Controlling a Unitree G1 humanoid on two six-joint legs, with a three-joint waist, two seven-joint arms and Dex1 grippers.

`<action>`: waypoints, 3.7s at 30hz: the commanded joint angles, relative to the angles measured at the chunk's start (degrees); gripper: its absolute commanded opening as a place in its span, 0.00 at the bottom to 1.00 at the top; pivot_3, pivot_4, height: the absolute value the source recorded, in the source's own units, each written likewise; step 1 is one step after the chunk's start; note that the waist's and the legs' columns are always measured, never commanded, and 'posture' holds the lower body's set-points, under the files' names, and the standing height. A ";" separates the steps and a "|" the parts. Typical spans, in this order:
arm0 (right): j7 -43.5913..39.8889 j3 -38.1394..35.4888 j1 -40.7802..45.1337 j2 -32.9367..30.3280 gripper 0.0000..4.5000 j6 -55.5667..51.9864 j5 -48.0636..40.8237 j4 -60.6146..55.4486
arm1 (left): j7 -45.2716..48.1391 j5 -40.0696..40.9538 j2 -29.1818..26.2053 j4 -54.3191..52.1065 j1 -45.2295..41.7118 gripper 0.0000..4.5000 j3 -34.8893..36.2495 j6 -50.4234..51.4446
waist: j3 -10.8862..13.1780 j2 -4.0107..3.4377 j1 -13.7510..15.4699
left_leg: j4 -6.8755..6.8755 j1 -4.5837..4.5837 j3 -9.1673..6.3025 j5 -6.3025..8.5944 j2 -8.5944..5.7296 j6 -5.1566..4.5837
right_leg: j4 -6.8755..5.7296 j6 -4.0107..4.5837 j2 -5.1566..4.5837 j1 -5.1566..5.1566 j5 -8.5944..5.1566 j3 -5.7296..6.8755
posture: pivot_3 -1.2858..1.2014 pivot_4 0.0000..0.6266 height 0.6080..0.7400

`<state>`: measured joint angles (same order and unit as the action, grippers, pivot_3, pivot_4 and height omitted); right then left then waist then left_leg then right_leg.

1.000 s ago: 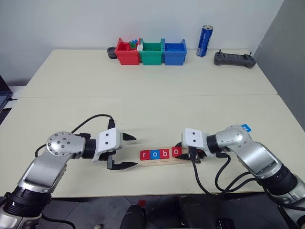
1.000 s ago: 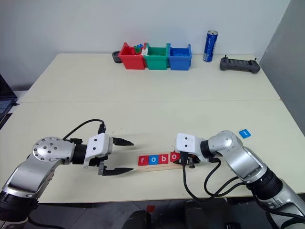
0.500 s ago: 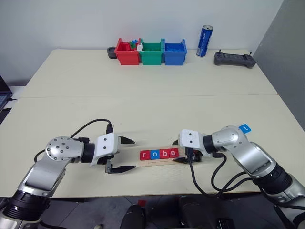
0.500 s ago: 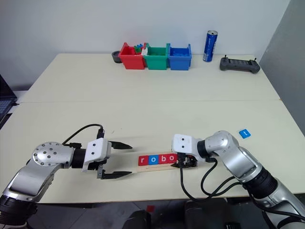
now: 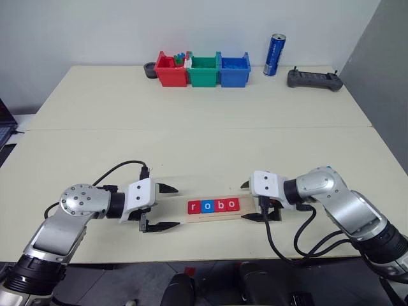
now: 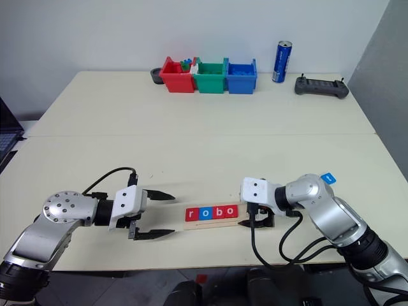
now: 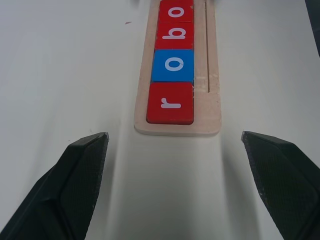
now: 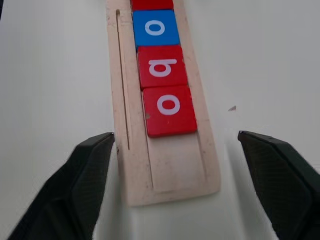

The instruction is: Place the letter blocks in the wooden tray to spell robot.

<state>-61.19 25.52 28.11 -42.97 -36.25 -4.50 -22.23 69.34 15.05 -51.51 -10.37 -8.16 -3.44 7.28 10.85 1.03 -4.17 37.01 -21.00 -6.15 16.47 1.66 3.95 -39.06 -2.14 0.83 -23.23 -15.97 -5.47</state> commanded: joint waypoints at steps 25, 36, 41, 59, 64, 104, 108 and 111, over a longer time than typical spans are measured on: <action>-1.00 4.32 3.85 3.34 0.01 0.82 5.14 0.50 | -0.16 -1.33 0.90 4.68 2.12 1.00 0.41 -8.09 | 0.00 0.00 0.03 | 0.00 0.00 -0.01 0.00 0.00 0.00 | -0.01 0.00 0.00 0.00 0.00 0.01 | 0.52 0.24 1.00; -1.89 1.04 5.64 2.83 0.01 -1.82 3.24 -1.27 | -0.47 -0.92 0.84 1.54 0.31 1.00 0.36 -3.89 | 0.00 0.00 0.01 | 0.00 0.00 -0.01 0.00 0.00 0.00 | -0.01 0.00 0.00 0.00 0.00 0.01 | 0.52 0.24 1.00; 2.13 -10.03 3.26 2.78 0.27 -7.25 -2.22 -5.19 | -0.61 -0.19 1.43 0.77 0.86 1.00 0.80 -3.36 | -0.01 0.02 0.22 | 0.00 -0.03 -0.03 0.00 -0.01 0.00 | 0.00 0.00 -0.01 -0.01 0.00 0.03 | 0.52 0.24 1.00; 35.30 -43.67 -19.81 10.08 0.99 -3.29 1.43 10.83 | -1.11 0.52 2.53 -3.67 -4.73 1.00 -2.09 3.92 | -0.06 0.04 0.24 | -0.01 0.10 0.13 -0.01 0.01 -0.01 | -0.05 0.00 0.05 0.05 0.00 -0.14 | 0.52 0.24 1.00; 33.27 -43.91 -16.54 9.94 0.99 -1.84 -2.14 19.91 | -0.83 0.94 2.22 -4.29 -4.62 1.00 -1.69 4.82 | -0.06 0.05 -0.05 | 0.00 0.08 0.14 -0.01 0.00 0.00 | -0.03 0.00 0.04 0.06 0.01 -0.16 | 0.52 0.24 1.00; 55.88 -31.71 -28.81 30.57 0.32 -31.83 -6.33 -22.87 | 0.65 6.00 2.22 -3.08 -3.74 1.00 2.45 4.70 | -0.08 0.04 0.08 | -0.04 0.04 0.04 -0.01 0.02 0.01 | 0.00 -0.10 0.05 0.02 -0.06 -0.09 | 0.52 0.24 1.00; 56.60 -32.76 -27.04 33.02 0.69 -30.67 -7.15 -24.11 | 0.83 5.23 2.54 -2.07 -4.03 1.00 1.94 3.48 | -0.08 0.04 0.06 | -0.03 0.03 0.05 -0.01 0.02 0.01 | 0.01 -0.10 0.04 0.02 -0.06 -0.08 | 0.52 0.24 1.00; 55.38 -35.23 -21.84 31.65 0.94 -30.96 -8.34 -25.10 | 0.72 5.05 3.05 -1.47 -3.93 1.00 1.80 2.84 | -0.07 0.03 -0.14 | -0.03 0.04 0.08 -0.01 0.02 0.01 | 0.01 -0.09 0.04 0.01 -0.06 -0.11 | 0.52 0.24 1.00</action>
<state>-5.14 -7.50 4.11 -10.22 -68.21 -12.19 -44.36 69.88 19.99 -48.59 -11.38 -11.58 -2.00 11.18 10.78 1.06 -4.30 36.99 -20.96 -6.07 16.46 1.68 3.96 -39.05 -2.23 0.88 -23.23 -16.02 -5.58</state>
